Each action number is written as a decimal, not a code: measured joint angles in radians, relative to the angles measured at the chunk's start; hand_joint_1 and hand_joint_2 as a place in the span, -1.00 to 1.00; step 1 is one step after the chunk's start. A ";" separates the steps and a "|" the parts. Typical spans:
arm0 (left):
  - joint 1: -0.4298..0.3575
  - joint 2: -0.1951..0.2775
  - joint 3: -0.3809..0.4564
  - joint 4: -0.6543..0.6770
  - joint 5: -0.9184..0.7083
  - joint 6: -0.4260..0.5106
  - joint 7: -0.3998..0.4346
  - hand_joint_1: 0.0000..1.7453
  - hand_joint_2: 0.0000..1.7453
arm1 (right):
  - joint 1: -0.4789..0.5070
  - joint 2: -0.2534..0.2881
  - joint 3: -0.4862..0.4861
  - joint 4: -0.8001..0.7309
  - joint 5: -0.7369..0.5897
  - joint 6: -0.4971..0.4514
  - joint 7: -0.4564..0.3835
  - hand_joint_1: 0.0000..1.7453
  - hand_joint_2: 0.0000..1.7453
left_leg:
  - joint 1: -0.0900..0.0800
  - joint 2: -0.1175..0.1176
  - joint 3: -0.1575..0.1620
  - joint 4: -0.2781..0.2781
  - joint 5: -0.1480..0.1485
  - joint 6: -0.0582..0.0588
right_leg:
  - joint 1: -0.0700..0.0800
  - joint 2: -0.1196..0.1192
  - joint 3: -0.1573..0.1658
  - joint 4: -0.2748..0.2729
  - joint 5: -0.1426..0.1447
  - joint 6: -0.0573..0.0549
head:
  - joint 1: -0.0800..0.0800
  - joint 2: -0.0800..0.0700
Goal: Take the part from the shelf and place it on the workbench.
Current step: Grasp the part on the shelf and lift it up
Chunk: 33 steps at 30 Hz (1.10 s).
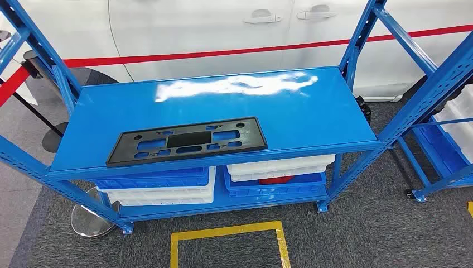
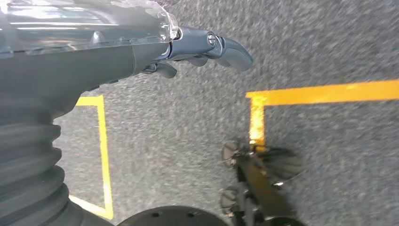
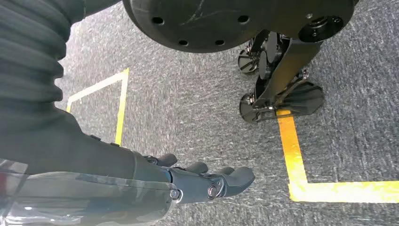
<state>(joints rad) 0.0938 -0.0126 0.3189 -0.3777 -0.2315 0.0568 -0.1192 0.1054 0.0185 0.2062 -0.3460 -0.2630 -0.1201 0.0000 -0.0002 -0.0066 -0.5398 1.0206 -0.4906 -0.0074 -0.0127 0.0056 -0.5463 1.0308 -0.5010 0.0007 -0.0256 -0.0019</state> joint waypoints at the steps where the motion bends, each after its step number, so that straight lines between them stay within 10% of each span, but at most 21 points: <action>1: -0.002 -0.001 0.012 0.001 -0.008 0.002 -0.005 -1.00 -0.33 | -0.002 0.000 0.007 0.002 -0.009 -0.004 0.000 -1.00 -0.33 | 0.000 0.000 0.000 0.000 0.000 0.000 | 0.000 0.000 0.000 0.000 0.000 0.000 | 0.000 0.000; 3: -0.008 -0.006 0.049 0.002 -0.030 0.007 -0.020 -1.00 -1.00 | -0.007 0.001 0.031 0.009 -0.037 -0.018 -0.001 -1.00 -1.00 | 0.000 0.000 0.000 0.000 0.000 0.000 | 0.000 0.000 0.000 0.000 0.000 0.000 | 0.000 0.000; 6: -0.019 -0.013 0.120 0.006 -0.073 0.016 -0.050 -1.00 -1.00 | -0.016 0.002 0.073 0.022 -0.093 -0.042 -0.014 -1.00 -1.00 | 0.000 0.000 0.000 0.000 0.000 0.000 | 0.000 0.000 0.000 0.000 0.000 0.000 | 0.000 0.000; 10: -0.035 -0.023 0.211 0.014 -0.127 0.025 -0.091 -1.00 -1.00 | -0.027 0.002 0.112 0.035 -0.165 -0.066 -0.067 -1.00 1.00 | 0.000 0.000 0.000 0.000 0.000 0.000 | 0.000 0.000 0.000 0.000 0.000 0.000 | 0.000 0.000; 33: -0.088 -0.063 0.564 0.052 -0.326 0.046 -0.269 -1.00 -1.00 | 0.019 0.045 -0.043 -0.463 0.064 -0.063 -0.334 -1.00 1.00 | 0.000 0.000 0.001 0.000 0.000 0.000 | 0.000 0.000 0.001 0.000 0.000 0.000 | 0.000 0.000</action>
<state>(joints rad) 0.0059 -0.0755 0.8830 -0.3262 -0.5579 0.1033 -0.3880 0.1241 0.0640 0.1637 -0.8094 -0.1991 -0.1830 -0.3339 -0.0003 -0.0066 -0.5390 1.0209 -0.4904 -0.0072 -0.0128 0.0058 -0.5457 1.0308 -0.5008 0.0009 -0.0257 -0.0019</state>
